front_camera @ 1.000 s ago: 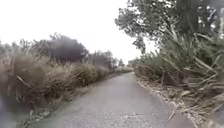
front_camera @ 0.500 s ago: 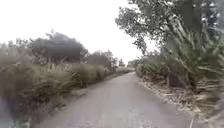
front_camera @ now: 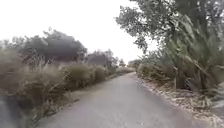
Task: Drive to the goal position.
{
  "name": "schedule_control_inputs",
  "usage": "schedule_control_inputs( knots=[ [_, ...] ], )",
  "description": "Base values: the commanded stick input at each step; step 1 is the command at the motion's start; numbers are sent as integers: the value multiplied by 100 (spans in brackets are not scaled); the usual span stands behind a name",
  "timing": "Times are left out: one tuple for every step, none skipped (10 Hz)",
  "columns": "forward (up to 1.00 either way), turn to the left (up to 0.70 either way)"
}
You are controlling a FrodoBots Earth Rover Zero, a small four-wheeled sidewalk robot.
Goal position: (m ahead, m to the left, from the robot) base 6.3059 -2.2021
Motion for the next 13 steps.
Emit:
schedule_control_inputs(
  knots=[
    [70,0],
    [70,0],
    [70,0],
    [70,0],
    [70,0],
    [70,0],
    [70,0],
    [70,0],
    [70,0],
    [70,0],
    [70,0],
    [70,0],
    [70,0]
  ],
)
